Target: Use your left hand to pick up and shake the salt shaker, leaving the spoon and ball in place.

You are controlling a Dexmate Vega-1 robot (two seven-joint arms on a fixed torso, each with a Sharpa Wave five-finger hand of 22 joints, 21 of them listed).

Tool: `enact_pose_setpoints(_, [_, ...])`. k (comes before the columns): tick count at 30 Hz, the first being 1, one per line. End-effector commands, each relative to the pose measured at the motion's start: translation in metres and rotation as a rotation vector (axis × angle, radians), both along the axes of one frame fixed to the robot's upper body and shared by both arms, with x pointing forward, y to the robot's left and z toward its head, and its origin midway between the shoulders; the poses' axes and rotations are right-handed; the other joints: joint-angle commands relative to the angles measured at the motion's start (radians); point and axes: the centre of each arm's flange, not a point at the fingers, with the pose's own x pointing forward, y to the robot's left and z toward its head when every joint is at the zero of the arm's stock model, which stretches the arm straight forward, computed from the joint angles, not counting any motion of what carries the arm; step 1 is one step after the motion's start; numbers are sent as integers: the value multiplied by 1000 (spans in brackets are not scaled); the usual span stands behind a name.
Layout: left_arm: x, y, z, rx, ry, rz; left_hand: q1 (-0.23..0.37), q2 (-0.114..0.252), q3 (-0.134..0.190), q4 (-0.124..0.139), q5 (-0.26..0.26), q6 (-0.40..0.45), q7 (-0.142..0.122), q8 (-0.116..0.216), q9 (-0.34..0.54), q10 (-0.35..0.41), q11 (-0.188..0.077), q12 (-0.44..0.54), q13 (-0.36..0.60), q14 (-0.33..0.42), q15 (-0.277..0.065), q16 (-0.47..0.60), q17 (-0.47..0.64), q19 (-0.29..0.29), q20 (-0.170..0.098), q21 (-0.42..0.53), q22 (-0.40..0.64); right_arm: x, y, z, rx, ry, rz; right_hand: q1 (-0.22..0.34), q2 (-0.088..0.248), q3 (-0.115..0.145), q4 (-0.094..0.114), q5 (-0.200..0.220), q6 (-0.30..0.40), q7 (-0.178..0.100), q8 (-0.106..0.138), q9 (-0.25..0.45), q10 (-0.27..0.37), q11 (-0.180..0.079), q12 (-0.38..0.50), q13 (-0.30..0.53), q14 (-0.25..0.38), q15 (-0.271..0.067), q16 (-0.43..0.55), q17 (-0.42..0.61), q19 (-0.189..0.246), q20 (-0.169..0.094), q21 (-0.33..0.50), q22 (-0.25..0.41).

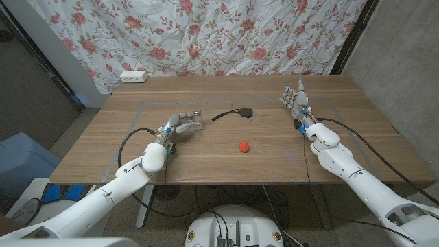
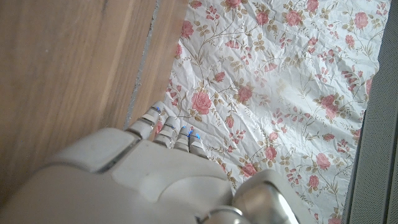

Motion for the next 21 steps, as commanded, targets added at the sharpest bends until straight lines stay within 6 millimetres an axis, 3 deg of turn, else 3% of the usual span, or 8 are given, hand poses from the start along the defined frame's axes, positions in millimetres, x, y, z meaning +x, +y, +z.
enact_pose_setpoints(1, [2, 4, -6, 5, 22, 1, 0, 9, 10, 3, 6, 11, -7, -1, 5, -8, 0, -4, 1, -2, -78, 0, 0, -3, 1, 6, 3, 0, 0, 0, 0, 0, 0, -2, 98, -7, 0, 9, 0, 8, 4, 3, -7, 0, 1, 2, -1, -34, -4, 5, 5, 3, 5, 5])
enact_pose_setpoints(13, [2, 4, -8, 11, 43, -2, -5, 13, 14, 2, 6, -1, -13, -15, 6, -24, 0, -7, -5, -8, -76, 0, 0, -6, 3, 7, 3, 0, 0, 0, 0, 0, 0, -2, 98, -7, 0, 9, 0, 9, 4, 3, -6, -1, 1, 3, -1, -33, -4, 5, 5, 2, 5, 5])
enact_pose_setpoints(21, [3, 5, -7, 5, 50, -21, -23, 8, 20, -5, 6, -74, -17, -72, 7, -96, 3, -15, -23, -32, -51, -2, 0, -19, 10, 7, 2, 0, 0, 0, 0, 0, 0, -2, 98, -7, 0, 9, 1, 8, 4, 3, -7, -1, 0, 3, -1, -33, -4, 5, 5, 3, 6, 5])
